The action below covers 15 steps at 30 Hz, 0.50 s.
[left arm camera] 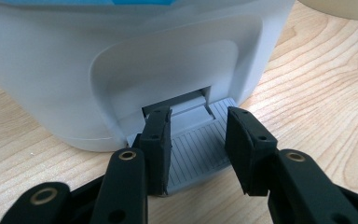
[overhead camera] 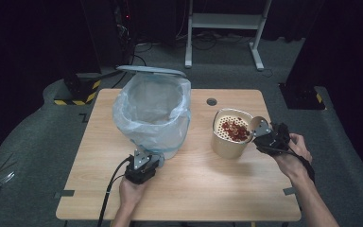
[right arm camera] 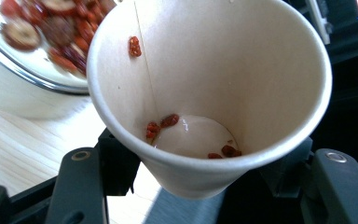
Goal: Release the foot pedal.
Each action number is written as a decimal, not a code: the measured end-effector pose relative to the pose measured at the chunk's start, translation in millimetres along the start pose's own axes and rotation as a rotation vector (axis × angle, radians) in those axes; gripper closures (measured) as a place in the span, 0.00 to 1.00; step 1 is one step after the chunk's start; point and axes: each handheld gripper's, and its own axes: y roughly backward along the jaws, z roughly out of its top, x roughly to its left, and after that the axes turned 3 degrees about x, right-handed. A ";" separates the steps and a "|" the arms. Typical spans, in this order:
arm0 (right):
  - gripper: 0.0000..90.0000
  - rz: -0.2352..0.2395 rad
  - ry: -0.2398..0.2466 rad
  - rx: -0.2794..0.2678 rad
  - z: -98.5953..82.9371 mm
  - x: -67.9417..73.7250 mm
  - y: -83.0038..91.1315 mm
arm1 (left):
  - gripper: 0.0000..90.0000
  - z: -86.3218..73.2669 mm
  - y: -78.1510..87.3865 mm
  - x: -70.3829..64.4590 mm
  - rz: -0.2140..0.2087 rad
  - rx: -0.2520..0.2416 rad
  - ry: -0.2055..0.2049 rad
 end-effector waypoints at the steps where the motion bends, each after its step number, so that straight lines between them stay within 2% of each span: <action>1: 0.43 0.017 -0.022 -0.013 -1.1 0.1 0.6 | 0.67 0.0 0.0 0.0 0.000 0.000 0.000; 4: 0.43 0.041 -0.054 -0.038 -3.4 0.2 1.5 | 0.67 0.0 0.0 0.0 0.000 0.000 0.000; 6: 0.43 0.074 -0.117 -0.072 -8.0 -0.3 3.8 | 0.67 0.0 0.0 0.0 0.000 0.000 0.000; 8: 0.43 0.082 -0.134 -0.084 -9.7 -0.3 5.3 | 0.67 0.0 0.0 0.0 0.000 0.000 0.000; 9: 0.43 0.109 -0.179 -0.109 -13.4 0.0 9.4 | 0.67 0.0 0.0 -0.1 0.000 0.000 -0.001; 10: 0.43 0.123 -0.196 -0.124 -15.0 0.2 11.4 | 0.67 0.0 0.0 -0.1 0.001 0.000 0.000; 11: 0.43 0.123 -0.196 -0.124 -15.0 0.2 11.4 | 0.67 0.0 0.0 -0.1 0.001 0.000 0.000; 15: 0.43 0.179 -0.249 -0.169 -19.4 2.5 18.6 | 0.67 0.0 0.0 -0.2 0.002 -0.001 -0.001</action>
